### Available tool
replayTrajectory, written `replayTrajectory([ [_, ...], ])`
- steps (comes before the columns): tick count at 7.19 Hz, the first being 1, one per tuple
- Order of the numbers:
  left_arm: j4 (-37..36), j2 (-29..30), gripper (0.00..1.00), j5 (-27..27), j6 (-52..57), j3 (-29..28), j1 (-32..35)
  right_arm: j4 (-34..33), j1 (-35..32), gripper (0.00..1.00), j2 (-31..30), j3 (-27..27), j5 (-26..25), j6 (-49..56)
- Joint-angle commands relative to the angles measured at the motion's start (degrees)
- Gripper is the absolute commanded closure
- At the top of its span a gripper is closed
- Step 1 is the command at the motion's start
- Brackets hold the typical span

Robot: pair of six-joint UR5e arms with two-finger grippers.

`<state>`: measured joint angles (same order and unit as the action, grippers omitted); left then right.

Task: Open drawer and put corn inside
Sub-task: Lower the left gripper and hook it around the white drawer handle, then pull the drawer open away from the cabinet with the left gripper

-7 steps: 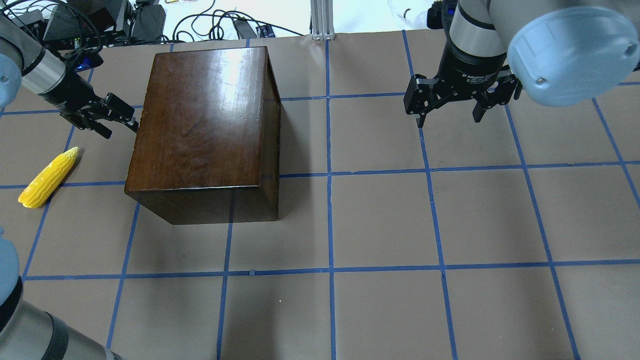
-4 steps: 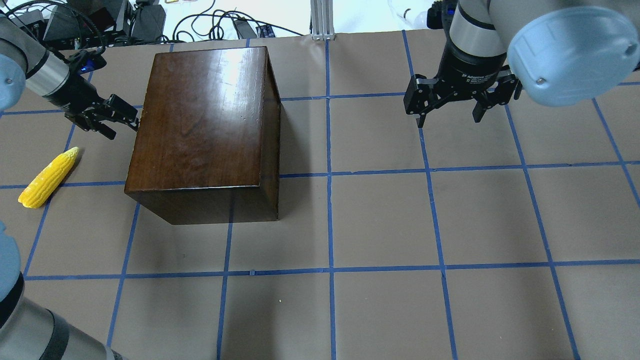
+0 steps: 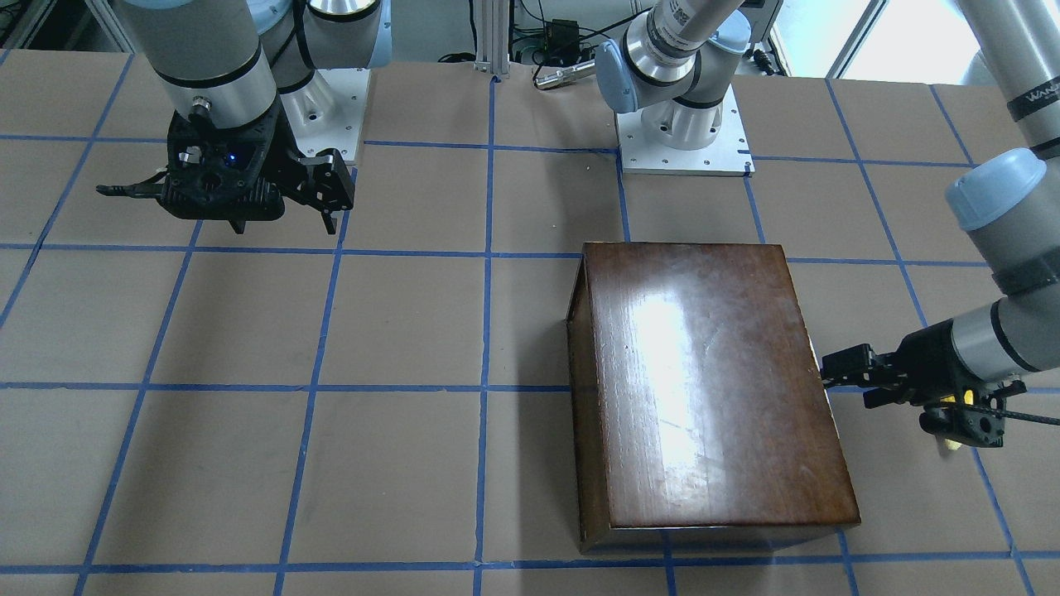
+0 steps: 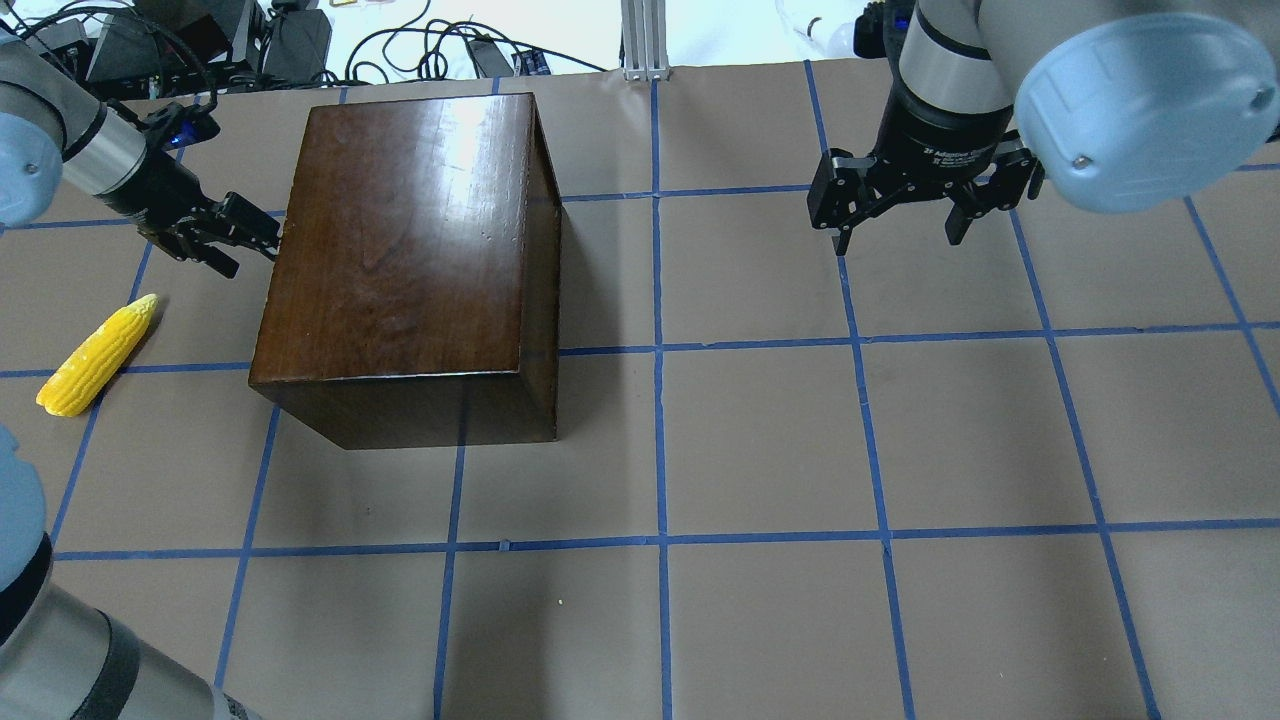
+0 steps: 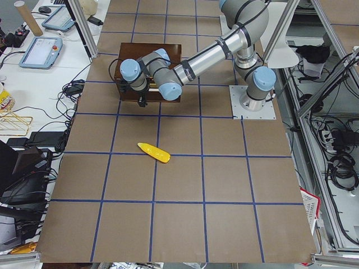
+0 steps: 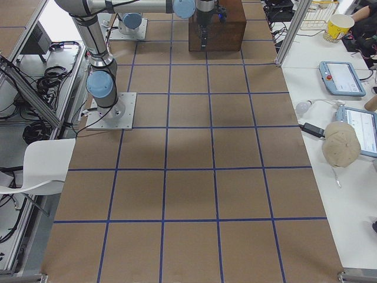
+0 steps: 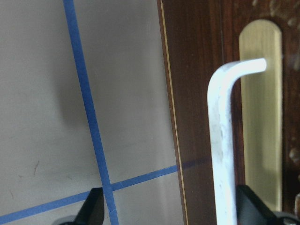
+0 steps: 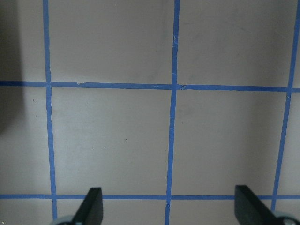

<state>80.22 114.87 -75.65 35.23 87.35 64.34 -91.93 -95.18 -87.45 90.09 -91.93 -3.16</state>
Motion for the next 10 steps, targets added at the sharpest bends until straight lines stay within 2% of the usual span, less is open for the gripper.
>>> replayTrajectory([
  [1,-0.76,0.09,0.0,-0.02,-0.43,0.37,0.0,0.0,0.0,0.0,0.0,0.0,0.0,0.0],
  [3,-1.82,0.0,0.0,-0.46,-6.44,0.37,0.0,0.0,0.0,0.0,0.0,0.0,0.0,0.0],
  [10,-2.35,0.26,0.0,-1.61,-7.11,-0.33,-2.2,0.0,0.0,0.0,0.0,0.0,0.0,0.0],
])
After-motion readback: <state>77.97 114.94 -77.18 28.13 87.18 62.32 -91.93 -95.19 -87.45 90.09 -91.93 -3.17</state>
